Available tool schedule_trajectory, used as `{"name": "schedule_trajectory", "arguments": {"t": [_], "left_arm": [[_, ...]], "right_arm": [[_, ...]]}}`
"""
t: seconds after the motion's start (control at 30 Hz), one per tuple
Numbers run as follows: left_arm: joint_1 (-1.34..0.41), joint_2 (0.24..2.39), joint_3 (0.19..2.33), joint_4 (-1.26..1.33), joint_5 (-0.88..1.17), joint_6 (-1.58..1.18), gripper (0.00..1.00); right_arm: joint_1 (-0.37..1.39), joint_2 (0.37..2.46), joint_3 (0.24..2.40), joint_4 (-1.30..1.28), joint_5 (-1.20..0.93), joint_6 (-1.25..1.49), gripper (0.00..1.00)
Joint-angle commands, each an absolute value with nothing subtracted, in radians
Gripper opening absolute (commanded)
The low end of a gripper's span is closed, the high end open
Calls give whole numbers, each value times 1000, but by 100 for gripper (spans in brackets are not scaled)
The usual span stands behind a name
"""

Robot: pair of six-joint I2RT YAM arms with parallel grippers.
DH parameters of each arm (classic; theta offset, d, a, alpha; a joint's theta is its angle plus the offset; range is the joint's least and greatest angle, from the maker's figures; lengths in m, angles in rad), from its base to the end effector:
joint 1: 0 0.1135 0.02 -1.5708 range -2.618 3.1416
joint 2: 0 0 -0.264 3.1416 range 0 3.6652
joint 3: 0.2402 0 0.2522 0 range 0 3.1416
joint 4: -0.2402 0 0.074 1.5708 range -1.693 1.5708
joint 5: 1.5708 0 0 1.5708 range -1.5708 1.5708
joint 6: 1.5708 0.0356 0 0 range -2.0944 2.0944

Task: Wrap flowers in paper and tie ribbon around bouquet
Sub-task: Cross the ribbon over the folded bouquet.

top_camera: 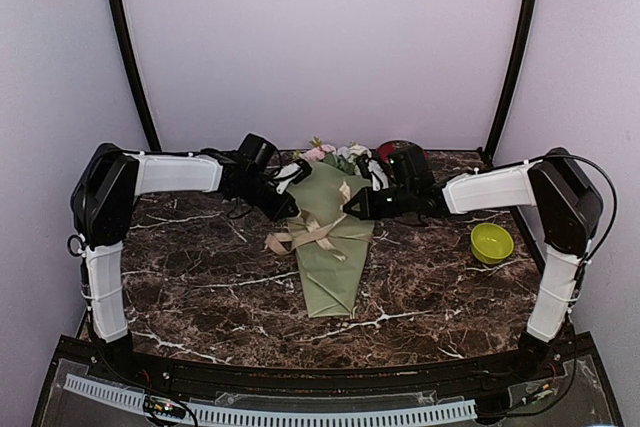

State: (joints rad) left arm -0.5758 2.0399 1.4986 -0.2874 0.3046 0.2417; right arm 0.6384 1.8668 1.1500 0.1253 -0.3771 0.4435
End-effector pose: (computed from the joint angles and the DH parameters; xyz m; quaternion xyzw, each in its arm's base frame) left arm 0.3743 -0.2557 0.1946 0.4166 0.8234 -0.1990 0.3299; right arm 0.3214 0.2549 0.1906 -0.1721 0.8542 0.3797 0.3108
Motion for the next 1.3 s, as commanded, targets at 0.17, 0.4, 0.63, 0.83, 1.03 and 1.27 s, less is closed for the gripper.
{"name": "schedule_trajectory", "arguments": {"t": [0.17,0.4,0.63,0.83,1.03,1.27], "left_arm": [[-576,1790,1165,82,338,99,0],[-575,1747,1032,235,280,-34,0],[-575,1711,902,488,213,-159,0],[-567,1724,865,512,167,-215,0],[-559,1720,849,483,179,-175,18],[-560,1740,1135,26,256,248,41]], "right_arm": [[538,1933,1249,147,-371,465,0],[508,2029,1318,108,-386,462,0],[507,2081,1282,107,-402,461,0],[509,2122,1296,83,-425,453,0],[513,2123,1299,69,-426,444,0],[527,2113,1305,48,-426,424,0]]}}
